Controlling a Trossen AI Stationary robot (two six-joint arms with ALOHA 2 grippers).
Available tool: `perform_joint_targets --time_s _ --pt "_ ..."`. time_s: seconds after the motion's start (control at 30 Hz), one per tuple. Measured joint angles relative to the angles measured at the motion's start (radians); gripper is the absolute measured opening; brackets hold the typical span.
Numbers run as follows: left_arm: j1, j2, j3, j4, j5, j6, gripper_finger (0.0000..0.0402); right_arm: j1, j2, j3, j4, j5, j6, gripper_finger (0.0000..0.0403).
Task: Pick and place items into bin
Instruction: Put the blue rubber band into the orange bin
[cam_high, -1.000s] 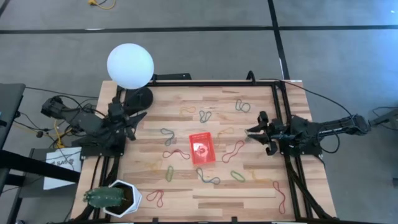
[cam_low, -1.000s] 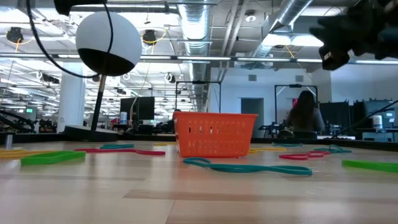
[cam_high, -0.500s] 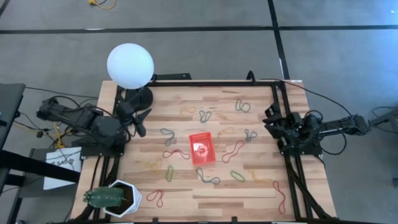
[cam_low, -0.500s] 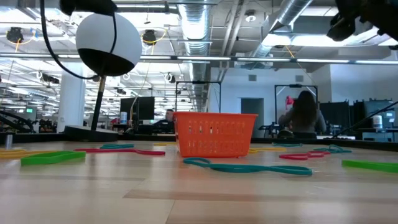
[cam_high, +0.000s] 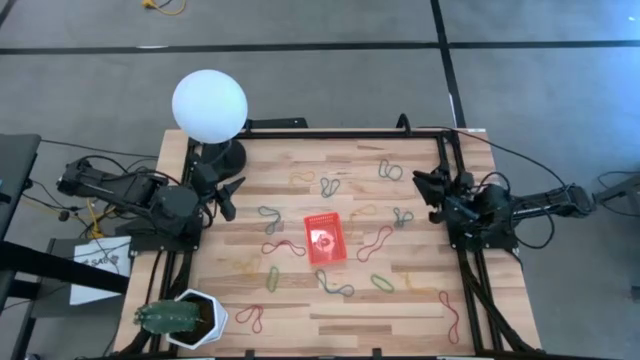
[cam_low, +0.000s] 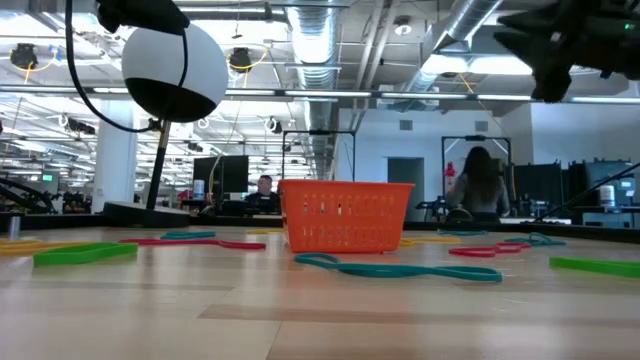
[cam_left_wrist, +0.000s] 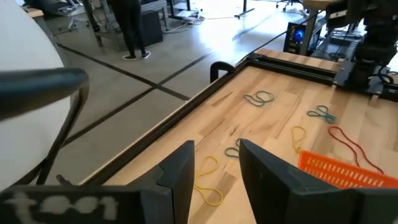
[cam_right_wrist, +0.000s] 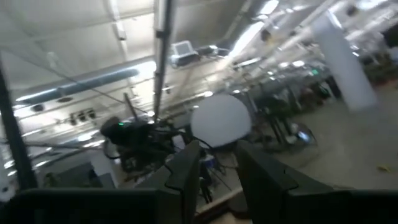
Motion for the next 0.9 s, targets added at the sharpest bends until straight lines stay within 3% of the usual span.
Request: perform_joint_targets --time_s 0.33,0.47,0.57,0.63,0.73,0.9 --pt "0.000 0.000 -0.001 0.002 0.009 0.001 0.0119 -0.059 0.000 0.000 -0.090 0.032 0.021 0.0102" --pt "0.000 0.000 -0.001 0.002 0.009 0.001 0.0119 -0.076 0.001 0.019 -0.104 -0.094 -0.053 0.0102" --pt "0.000 0.000 -0.001 0.002 0.008 0.001 0.0119 -0.074 0.006 0.115 -0.177 -0.183 -0.066 0.0102" --pt "0.000 0.000 -0.001 0.002 0.008 0.001 0.0119 -0.075 0.045 0.234 -0.351 -0.186 -0.065 0.0102" --pt "0.001 0.004 -0.001 0.003 0.004 0.002 0.0119 -0.075 0.158 0.443 -0.772 -0.139 -0.033 0.0102" --pt "0.001 0.023 -0.002 0.002 0.001 0.002 0.0119 -0.068 0.412 0.687 -1.462 -0.167 0.252 0.0102"
